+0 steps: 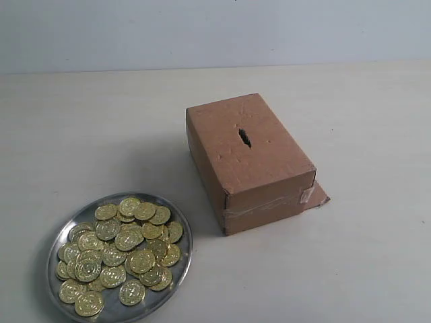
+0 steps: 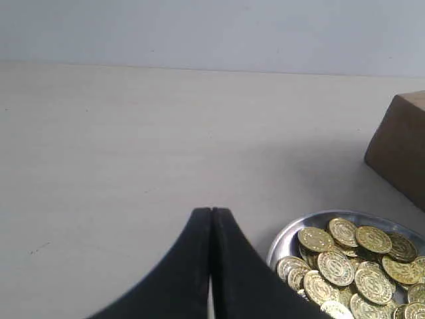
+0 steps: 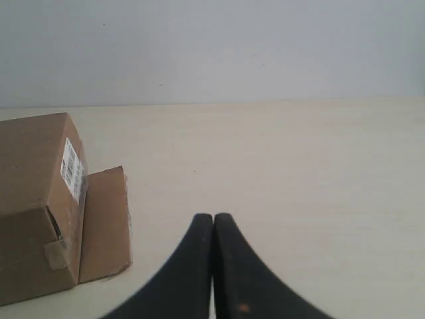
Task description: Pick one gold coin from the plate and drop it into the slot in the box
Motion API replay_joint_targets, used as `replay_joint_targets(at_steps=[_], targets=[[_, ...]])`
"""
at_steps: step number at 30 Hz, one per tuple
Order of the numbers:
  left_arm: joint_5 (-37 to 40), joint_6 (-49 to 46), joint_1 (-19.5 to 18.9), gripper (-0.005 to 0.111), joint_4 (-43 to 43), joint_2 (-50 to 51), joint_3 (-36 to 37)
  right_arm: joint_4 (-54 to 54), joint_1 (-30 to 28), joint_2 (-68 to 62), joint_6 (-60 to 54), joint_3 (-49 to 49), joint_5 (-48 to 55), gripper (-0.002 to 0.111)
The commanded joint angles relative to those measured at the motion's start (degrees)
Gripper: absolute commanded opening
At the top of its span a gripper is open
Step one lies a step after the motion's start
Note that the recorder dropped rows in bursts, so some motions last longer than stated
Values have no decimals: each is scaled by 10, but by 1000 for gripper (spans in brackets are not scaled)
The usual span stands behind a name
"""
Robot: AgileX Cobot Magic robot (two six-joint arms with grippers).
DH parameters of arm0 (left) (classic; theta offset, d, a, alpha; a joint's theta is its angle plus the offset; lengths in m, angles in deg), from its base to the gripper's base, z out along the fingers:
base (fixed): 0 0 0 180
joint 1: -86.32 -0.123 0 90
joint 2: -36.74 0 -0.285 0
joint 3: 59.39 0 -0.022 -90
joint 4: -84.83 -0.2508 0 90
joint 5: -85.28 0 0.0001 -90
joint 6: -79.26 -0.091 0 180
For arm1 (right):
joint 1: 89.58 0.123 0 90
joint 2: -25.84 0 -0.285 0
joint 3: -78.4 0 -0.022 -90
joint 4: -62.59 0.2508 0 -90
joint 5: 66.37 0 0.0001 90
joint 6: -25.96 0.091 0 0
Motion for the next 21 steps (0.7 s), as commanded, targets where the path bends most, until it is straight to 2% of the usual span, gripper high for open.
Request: replay_joint_targets(at_steps=[1, 3, 5, 7, 12, 21], targets=[[-7, -4, -1, 0, -8, -4, 2, 2, -3, 4, -1, -3, -3, 0], [-25, 11, -1, 0, 14, -4, 2, -6, -3, 4, -6, -3, -7, 0], [-63, 46, -1, 0, 157, -4, 2, -1, -3, 4, 1, -3, -52, 0], [-97, 46, -1, 0, 246, -4, 2, 79, -3, 4, 32, -3, -85, 0], [-130, 49, -1, 0, 258, -4, 2, 233, -3, 4, 65, -3, -162, 0], [-138, 60, -1, 0, 259, -4, 2, 243, -3, 4, 92, -3, -166, 0]])
